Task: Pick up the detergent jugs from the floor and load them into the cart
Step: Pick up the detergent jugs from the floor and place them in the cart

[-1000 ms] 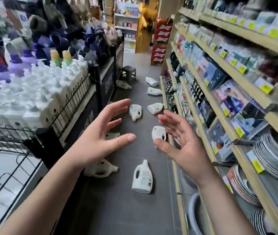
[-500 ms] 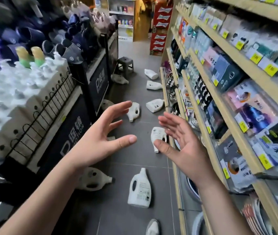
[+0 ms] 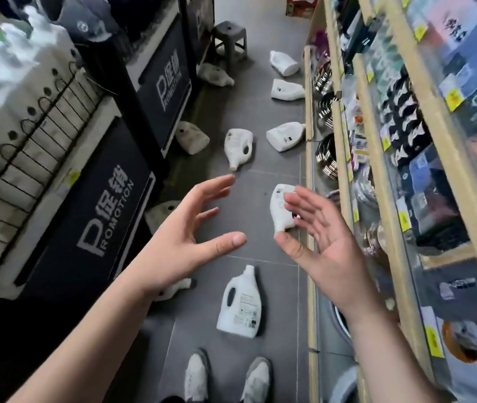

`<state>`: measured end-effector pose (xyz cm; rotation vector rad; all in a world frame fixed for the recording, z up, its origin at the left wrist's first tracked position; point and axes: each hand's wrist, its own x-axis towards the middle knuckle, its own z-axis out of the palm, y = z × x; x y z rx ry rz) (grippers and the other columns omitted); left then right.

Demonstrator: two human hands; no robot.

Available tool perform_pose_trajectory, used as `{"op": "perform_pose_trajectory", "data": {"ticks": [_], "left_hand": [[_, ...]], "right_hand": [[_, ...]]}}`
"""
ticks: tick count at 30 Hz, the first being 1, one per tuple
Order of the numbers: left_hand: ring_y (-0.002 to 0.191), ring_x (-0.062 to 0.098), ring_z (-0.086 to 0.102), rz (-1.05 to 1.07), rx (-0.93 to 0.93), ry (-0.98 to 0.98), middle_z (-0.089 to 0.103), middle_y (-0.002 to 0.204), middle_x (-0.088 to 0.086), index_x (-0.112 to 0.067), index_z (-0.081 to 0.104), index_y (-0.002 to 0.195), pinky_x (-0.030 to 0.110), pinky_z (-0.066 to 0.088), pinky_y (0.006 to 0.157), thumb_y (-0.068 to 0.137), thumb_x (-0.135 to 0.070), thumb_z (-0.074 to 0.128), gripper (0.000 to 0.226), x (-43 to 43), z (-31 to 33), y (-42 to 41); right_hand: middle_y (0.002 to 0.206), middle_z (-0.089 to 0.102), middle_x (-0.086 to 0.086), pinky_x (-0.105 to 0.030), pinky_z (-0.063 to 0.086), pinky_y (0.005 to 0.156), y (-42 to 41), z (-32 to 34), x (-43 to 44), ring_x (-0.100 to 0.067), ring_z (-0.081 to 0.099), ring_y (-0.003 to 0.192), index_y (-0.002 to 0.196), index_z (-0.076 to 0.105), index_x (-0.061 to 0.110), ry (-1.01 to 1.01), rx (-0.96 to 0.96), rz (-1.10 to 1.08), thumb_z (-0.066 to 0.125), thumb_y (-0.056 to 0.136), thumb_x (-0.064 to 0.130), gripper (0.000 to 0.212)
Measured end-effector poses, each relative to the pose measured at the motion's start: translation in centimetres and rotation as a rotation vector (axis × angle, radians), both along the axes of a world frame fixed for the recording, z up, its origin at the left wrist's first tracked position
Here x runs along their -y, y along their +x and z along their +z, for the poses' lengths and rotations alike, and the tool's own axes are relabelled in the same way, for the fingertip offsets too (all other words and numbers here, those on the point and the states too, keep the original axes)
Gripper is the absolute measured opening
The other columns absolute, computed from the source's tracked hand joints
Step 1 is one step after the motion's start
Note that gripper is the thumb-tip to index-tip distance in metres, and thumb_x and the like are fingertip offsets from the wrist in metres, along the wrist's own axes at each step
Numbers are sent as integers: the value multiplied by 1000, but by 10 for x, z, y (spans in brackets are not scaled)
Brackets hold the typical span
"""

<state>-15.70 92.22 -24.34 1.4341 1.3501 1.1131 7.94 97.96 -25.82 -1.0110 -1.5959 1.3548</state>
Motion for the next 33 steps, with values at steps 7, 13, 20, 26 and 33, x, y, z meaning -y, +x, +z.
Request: {"op": "perform_pose_trajectory", "data": {"ticks": [7, 13, 20, 26, 33], "left_hand": [[146, 5, 47, 64, 112, -201, 51, 156, -16, -27, 47, 151, 34, 43, 117, 77, -56, 82, 87, -49, -193, -8], [139, -4, 51, 157, 167, -312, 55, 152, -17, -38, 51, 142, 23, 46, 110, 74, -53, 80, 76, -66, -407, -6], [137, 1, 53, 224, 182, -456, 55, 150, -12, -28, 49, 149, 23, 46, 112, 77, -44, 83, 81, -66, -614, 2], [135, 3, 53, 317, 237, -588, 56, 147, -11, -30, 52, 146, 30, 44, 115, 56, -62, 89, 102, -57, -731, 10], [139, 12, 51, 275, 181, -756, 53, 151, -4, -23, 49, 152, 27, 40, 111, 67, -48, 97, 101, -29, -794, 24]], "right_hand": [[139, 66, 7, -27, 44, 115, -13, -185, -37, -6, 59, 134, 141, 53, 30, -196, 22, -42, 83, 76, 29, 71], [135, 66, 7, -23, 45, 111, -33, -387, -47, -1, 63, 126, 133, 55, 35, -363, 49, -103, 85, 71, 30, 69], [134, 66, 7, -22, 47, 105, -39, -594, -51, -3, 63, 124, 134, 54, 34, -465, 174, -159, 90, 80, 21, 66], [120, 66, 8, -29, 48, 111, -26, -715, -42, -12, 65, 120, 129, 56, 28, -580, 263, -254, 90, 81, 16, 60], [111, 63, 24, -34, 48, 111, -16, -786, -14, -9, 63, 115, 119, 57, 37, -599, 426, -270, 92, 79, 26, 55]]}}
